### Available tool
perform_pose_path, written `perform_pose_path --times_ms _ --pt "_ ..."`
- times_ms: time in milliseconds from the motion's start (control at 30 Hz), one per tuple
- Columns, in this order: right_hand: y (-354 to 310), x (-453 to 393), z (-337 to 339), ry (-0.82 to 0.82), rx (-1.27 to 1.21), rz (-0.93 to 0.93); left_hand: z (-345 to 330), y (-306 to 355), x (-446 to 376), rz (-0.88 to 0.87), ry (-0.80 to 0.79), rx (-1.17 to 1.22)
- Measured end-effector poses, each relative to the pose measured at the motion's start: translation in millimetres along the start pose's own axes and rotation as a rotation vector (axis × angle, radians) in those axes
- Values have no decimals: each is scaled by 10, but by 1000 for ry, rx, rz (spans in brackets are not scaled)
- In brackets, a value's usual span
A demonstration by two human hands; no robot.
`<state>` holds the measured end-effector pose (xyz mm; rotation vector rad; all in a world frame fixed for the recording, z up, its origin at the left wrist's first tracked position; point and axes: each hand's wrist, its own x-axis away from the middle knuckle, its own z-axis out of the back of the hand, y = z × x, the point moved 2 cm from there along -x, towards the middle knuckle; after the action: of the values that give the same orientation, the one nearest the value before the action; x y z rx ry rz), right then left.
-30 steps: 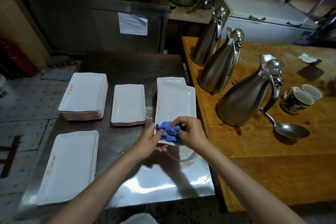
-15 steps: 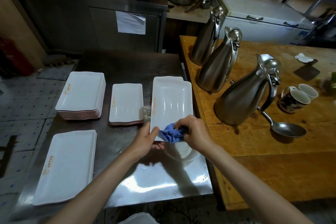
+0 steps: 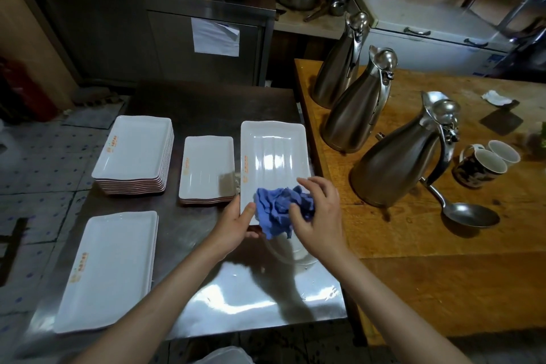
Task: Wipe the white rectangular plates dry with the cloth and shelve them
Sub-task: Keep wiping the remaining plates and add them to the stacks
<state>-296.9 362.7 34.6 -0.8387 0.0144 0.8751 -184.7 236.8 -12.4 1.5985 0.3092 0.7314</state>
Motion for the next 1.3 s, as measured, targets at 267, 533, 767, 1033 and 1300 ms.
perform_pose_path --times_ms 267,533,767,1033,1300 --pt "94 229 -220 -22 248 13 12 -28 1 30 3 12" --pt "87 -29 -87 42 -212 -237 14 -55 7 54 -27 11" --pt "-6 -375 24 108 -57 -99 18 -28 -10 60 -11 -21" --pt "174 -294 -112 -20 -37 -361 68 -58 -28 67 -7 -24" --pt "146 -409 -46 135 -346 -342 86 -100 -39 85 -12 -38"
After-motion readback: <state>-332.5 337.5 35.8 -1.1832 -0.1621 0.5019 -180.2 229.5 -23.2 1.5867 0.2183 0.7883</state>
